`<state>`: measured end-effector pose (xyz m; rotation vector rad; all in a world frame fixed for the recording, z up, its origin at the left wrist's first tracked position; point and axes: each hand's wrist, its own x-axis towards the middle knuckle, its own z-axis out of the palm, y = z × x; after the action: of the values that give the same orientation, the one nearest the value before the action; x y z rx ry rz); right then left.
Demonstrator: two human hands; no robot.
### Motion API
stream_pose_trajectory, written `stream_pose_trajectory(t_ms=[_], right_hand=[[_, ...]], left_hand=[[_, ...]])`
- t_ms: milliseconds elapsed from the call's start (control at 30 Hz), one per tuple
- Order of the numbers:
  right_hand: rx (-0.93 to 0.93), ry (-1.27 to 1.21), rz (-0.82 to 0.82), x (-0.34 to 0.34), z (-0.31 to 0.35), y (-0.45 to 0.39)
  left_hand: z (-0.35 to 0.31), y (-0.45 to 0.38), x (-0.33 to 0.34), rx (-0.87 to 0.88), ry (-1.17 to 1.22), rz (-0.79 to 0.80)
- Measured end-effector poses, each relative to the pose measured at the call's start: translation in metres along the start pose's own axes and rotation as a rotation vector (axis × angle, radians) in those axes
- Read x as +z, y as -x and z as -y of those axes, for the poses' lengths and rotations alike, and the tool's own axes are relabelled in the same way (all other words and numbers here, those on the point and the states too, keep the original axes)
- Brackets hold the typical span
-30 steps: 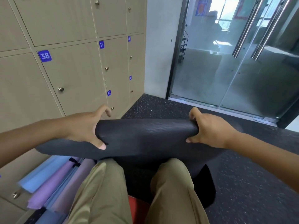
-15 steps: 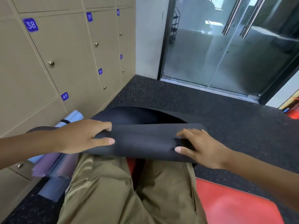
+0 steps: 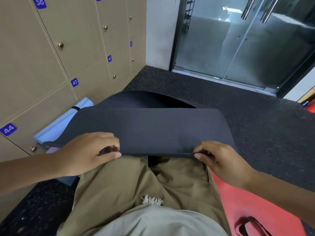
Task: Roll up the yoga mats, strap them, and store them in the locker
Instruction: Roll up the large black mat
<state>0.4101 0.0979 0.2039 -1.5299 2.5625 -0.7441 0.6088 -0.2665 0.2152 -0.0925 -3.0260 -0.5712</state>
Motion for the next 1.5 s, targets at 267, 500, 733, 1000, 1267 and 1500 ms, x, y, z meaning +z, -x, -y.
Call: stream_pose_trajectory(t_ms=[267, 500, 733, 1000, 1267, 1500], right_hand=[[0.103, 0.028, -0.137, 0.01, 0.017, -0.012], [0.018, 0.134, -0.37, 0.021, 0.017, -0.02], [-0.173, 0.324, -0.366, 0.033, 0.001, -0.023], [-0.217, 0.473, -0.304, 0.044, -0.003, -0.024], [-0.105, 0.418, -0.224, 0.041, -0.003, -0.031], [-0.034, 0.455, -0.195, 0.039, 0.005, -0.031]], left_hand=[[-0.015, -0.001, 0.019, -0.223, 0.055, -0.214], [-0.018, -0.02, 0.034, -0.427, 0.138, -0.269], [-0.018, -0.021, 0.029, -0.289, 0.093, -0.283], [0.023, -0.009, 0.031, 0.053, 0.036, -0.266], [0.033, -0.002, 0.027, 0.206, -0.173, -0.392], [0.016, -0.004, 0.039, 0.02, -0.276, -0.52]])
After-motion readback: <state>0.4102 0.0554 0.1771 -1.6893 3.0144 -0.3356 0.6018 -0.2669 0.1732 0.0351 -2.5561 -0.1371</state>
